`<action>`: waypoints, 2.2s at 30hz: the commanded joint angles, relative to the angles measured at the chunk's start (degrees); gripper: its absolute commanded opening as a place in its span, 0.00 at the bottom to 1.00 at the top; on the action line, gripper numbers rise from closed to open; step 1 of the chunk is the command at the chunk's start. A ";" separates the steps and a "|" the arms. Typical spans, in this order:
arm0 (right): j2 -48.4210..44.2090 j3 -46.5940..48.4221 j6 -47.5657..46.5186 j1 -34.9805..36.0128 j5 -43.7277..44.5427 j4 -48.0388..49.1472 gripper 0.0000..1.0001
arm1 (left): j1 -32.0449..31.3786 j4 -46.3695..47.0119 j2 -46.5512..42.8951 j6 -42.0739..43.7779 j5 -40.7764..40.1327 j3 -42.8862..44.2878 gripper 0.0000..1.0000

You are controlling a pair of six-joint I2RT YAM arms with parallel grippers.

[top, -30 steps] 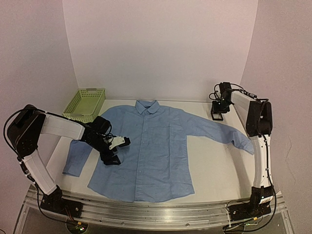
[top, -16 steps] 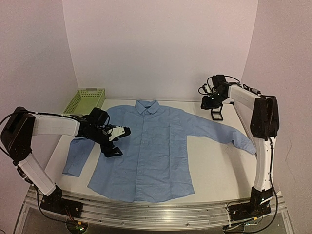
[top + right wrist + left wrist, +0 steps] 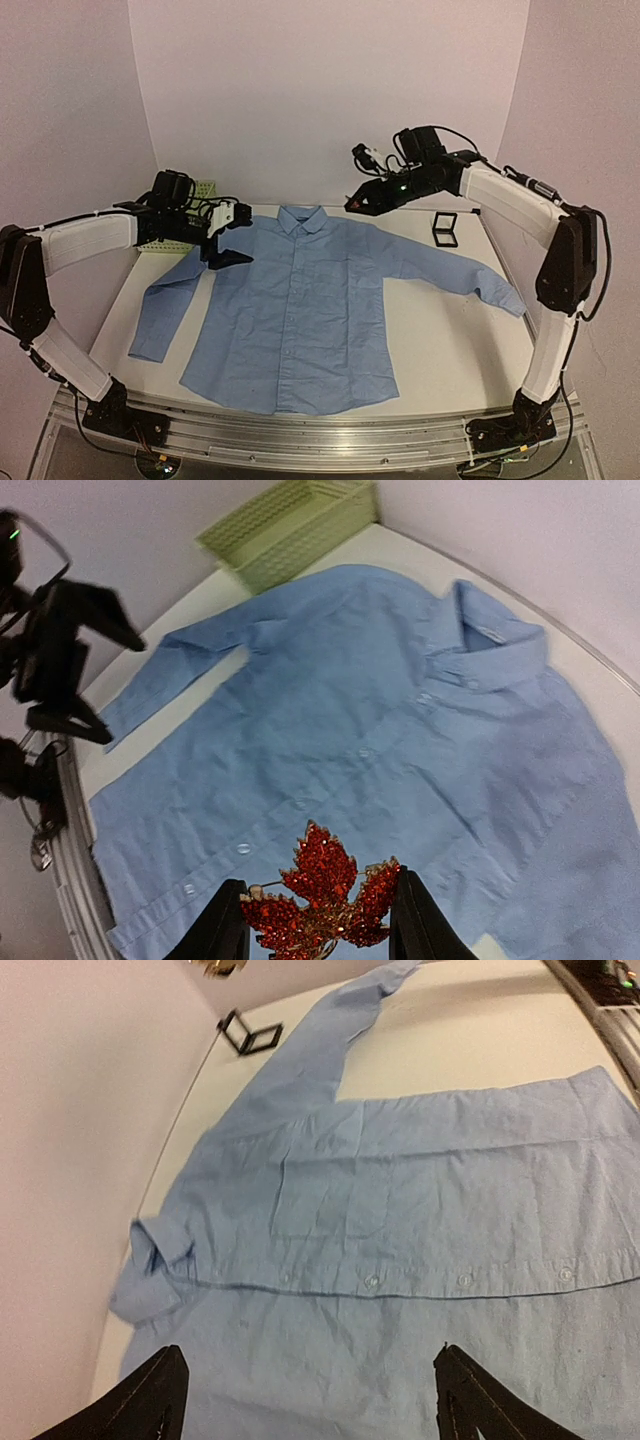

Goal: Pin the brooch onto the clothing

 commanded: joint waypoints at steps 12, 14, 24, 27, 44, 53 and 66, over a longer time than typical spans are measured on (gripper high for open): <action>-6.09 -3.67 -3.61 17.77 -5.58 3.05 0.22 | -5.51 -16.12 -0.77 43.62 22.59 15.89 0.61; -5.50 -2.83 -3.60 18.68 -5.12 3.08 0.22 | -6.23 -17.62 -1.05 46.32 22.37 15.29 0.56; -4.86 -1.75 -3.69 21.09 -3.88 3.43 0.21 | -9.86 -15.76 -0.30 46.93 20.24 15.05 0.51; -5.16 -1.87 -3.69 21.37 -3.47 3.56 0.21 | -10.21 -15.71 0.30 46.66 18.98 15.33 0.50; -4.91 -2.41 -4.46 21.65 -2.87 4.14 0.20 | -10.95 -13.90 1.50 44.13 15.93 16.64 0.30; -4.13 -1.53 -4.83 21.64 -2.73 4.28 0.20 | -11.14 -11.51 -0.22 43.40 18.02 15.11 0.13; -3.32 -1.13 -4.72 21.68 -2.21 4.31 0.21 | -11.15 -12.58 -0.77 43.69 15.38 13.77 0.00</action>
